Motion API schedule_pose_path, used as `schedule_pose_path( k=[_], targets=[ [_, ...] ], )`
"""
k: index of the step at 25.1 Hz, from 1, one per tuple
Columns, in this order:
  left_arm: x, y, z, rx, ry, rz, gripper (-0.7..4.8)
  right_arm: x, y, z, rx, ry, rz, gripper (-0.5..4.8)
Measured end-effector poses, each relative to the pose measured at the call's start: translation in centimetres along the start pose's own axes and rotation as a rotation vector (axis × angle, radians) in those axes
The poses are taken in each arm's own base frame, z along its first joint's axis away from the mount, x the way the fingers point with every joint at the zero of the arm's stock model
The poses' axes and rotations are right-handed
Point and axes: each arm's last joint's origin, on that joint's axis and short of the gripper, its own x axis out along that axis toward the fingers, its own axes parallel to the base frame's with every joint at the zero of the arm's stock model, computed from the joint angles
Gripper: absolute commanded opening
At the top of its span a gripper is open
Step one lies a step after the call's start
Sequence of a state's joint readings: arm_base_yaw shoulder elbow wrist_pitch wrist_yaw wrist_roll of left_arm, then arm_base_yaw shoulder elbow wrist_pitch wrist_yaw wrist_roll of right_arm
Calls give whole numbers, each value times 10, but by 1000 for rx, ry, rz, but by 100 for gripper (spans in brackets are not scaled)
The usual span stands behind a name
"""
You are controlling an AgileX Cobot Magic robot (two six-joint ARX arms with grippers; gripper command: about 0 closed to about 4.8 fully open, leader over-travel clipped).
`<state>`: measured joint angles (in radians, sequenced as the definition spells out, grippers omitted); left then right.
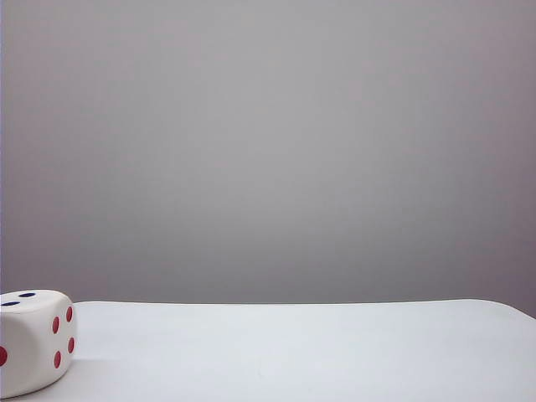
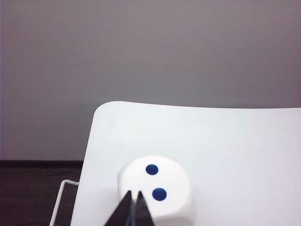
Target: Pick up the dice on the table and roll the dice.
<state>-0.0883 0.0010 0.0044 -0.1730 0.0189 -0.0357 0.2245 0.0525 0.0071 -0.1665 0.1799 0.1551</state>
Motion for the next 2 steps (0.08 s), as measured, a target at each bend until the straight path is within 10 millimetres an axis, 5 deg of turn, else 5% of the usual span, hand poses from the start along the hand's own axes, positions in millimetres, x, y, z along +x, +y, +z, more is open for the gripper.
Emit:
schedule_pose_path(
  k=[2],
  targets=[
    [0, 0, 0, 0, 0, 0, -2, 0, 0, 0, 0, 0, 0, -5]
  ],
)
